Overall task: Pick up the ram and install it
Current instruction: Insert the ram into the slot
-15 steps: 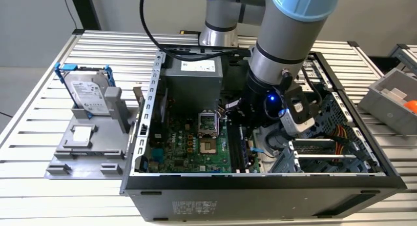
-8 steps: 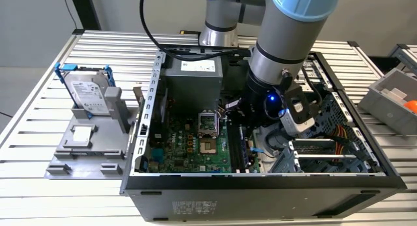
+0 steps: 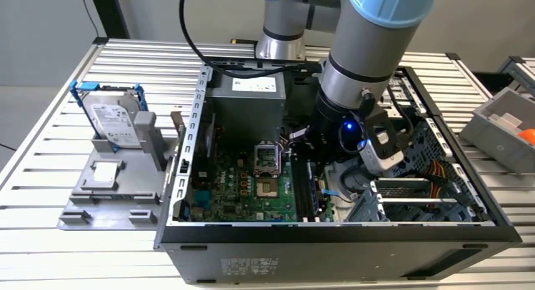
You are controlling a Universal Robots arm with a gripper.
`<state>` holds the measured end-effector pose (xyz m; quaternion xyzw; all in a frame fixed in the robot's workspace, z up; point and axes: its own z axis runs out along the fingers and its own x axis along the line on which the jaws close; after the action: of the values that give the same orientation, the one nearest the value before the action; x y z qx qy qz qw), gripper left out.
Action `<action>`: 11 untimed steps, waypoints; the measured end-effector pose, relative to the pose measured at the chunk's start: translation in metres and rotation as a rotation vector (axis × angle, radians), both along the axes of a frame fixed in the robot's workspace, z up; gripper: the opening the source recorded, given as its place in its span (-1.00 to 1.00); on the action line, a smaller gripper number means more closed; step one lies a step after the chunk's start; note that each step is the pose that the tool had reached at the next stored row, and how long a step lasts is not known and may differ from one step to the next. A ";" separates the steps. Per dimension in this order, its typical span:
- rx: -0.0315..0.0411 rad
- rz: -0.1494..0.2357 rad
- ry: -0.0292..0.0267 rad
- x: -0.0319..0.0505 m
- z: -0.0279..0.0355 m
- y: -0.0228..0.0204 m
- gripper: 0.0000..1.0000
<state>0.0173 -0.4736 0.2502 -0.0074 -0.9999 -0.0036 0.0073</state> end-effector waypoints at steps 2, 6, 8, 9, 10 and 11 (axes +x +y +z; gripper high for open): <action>0.0218 0.016 -0.0001 0.0000 0.0000 0.0000 -1.00; 0.0568 0.054 0.0001 -0.0001 0.0000 0.0001 -1.00; 0.0626 0.076 0.0006 0.0000 0.0001 0.0001 -1.00; 0.0652 0.087 0.0008 0.0000 0.0001 0.0001 -1.00; 0.0674 0.098 0.0011 0.0000 0.0002 0.0001 -1.00; 0.0689 0.109 0.0013 0.0000 0.0002 0.0001 -1.00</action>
<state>0.0173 -0.4735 0.2505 0.0472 -0.9981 -0.0376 0.0084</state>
